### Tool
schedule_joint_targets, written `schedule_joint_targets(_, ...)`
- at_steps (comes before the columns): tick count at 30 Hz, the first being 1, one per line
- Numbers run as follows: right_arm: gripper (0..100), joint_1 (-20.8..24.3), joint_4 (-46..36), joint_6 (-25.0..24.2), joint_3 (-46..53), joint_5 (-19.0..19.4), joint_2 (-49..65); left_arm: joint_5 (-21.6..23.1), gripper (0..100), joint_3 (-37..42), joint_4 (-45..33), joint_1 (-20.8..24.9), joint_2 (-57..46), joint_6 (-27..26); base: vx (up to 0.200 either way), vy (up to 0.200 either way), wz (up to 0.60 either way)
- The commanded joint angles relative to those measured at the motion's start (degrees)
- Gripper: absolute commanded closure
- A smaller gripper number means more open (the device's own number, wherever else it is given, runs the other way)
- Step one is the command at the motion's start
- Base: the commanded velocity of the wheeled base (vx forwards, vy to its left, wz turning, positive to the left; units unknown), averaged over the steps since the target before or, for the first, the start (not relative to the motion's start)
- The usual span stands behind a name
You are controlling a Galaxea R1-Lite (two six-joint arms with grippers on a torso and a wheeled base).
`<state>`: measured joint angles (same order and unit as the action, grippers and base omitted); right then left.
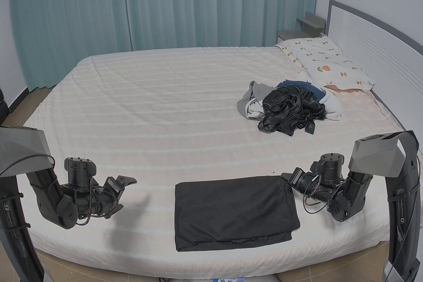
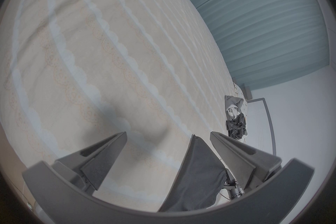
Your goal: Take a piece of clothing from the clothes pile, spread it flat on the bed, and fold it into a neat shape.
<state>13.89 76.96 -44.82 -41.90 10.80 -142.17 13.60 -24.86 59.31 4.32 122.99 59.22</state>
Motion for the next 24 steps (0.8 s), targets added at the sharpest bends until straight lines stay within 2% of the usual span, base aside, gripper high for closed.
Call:
schedule_joint_targets(1,0,0.00,1.09,0.26,0.77,-0.08,0.66,0.02,0,-0.02,0.02,-0.01,0.14,0.02,0.000,0.000,0.00)
schedule_joint_targets(3,0,-0.09,1.88,0.26,1.47,-0.08,1.37,0.02,0,-0.02,0.11,-0.01,0.14,-0.07,0.000,0.000,0.00)
schedule_joint_targets(5,0,-0.35,4.25,0.70,8.85,0.54,6.46,0.02,0,-0.02,0.11,-0.01,0.14,-0.07,0.000,0.000,0.00)
schedule_joint_targets(6,0,-0.35,4.25,0.79,9.29,0.54,6.73,0.02,0,-0.02,0.11,-0.01,0.14,0.02,0.000,0.000,0.00)
schedule_joint_targets(10,0,-0.44,4.52,6.59,18.52,3.79,10.07,0.02,0,-0.02,0.02,-0.01,0.14,0.02,0.000,0.000,0.00)
schedule_joint_targets(14,0,-0.44,4.69,9.84,23.79,6.87,9.72,-0.07,0,-0.10,0.02,-0.01,0.14,0.02,-0.050,0.000,0.00)
schedule_joint_targets(19,0,-0.44,6.54,11.07,25.20,9.50,9.10,-0.07,0,-0.02,0.11,-0.01,0.14,0.02,-0.200,0.000,0.00)
schedule_joint_targets(24,0,-0.44,7.86,11.16,24.50,9.59,6.46,-0.07,0,-0.02,0.11,-0.01,0.14,0.02,0.000,0.000,0.00)
